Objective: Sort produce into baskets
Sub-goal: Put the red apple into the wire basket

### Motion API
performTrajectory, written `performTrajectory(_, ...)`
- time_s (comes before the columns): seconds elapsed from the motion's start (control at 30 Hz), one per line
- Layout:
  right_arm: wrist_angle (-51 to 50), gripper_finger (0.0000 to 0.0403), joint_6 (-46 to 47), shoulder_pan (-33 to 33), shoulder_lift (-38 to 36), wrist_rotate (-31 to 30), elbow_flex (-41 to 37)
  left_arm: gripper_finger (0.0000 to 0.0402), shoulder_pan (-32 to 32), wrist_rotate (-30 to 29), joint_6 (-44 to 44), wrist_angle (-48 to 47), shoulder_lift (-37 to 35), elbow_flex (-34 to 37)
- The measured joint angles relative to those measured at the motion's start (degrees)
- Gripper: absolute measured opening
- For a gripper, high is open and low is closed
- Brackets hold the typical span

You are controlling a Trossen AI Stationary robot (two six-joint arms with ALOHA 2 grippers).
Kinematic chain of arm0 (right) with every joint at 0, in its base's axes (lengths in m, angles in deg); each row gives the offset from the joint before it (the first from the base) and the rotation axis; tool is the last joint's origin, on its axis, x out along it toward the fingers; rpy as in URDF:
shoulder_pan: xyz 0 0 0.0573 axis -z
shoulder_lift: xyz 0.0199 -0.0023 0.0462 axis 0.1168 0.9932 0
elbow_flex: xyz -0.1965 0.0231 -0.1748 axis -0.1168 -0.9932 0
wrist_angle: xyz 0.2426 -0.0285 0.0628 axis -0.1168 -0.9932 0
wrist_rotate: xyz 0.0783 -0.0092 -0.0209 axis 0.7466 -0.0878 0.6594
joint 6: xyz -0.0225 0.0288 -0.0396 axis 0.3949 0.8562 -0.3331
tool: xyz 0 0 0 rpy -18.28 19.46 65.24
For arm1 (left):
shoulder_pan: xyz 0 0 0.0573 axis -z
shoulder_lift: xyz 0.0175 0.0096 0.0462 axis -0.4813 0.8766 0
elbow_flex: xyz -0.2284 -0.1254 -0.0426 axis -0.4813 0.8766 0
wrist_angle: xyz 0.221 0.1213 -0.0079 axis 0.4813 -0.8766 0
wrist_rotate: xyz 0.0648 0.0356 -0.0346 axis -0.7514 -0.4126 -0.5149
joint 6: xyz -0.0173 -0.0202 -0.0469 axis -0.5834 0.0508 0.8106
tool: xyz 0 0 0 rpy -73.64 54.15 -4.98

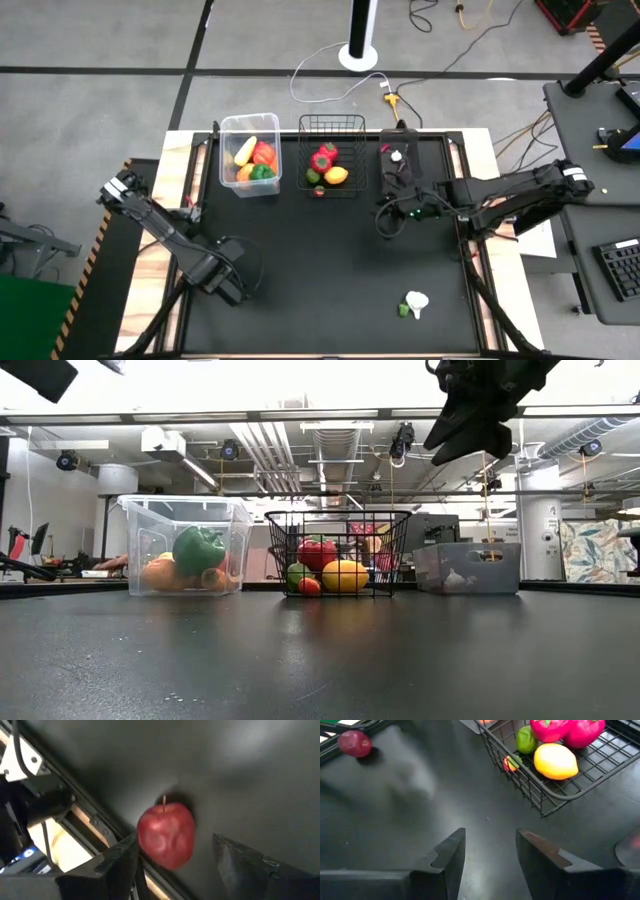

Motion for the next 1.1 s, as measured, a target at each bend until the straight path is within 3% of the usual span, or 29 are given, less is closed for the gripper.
performTrajectory(0.27,1.1,0.0188,0.9,0.0,0.0,-0.3,0.0,0.024,3.1,1.0,5.5,0.4,0.0,1.8)
performTrajectory(0.7,1.5,0.0208,0.9,0.0,0.0,-0.4,0.0,0.0317,5.8,1.7,9.4,4.5,0.0,4.1)
performTrajectory(0.83,1.5,0.0208,0.9,0.0,0.0,-0.4,0.0,0.0321,6.1,2.3,8.7,8.9,0.0,5.6)
performTrajectory(1.1,1.5,0.0208,0.9,0.0,0.0,-0.4,-0.1,0.0321,6.8,2.6,9.0,8.9,0.0,7.1)
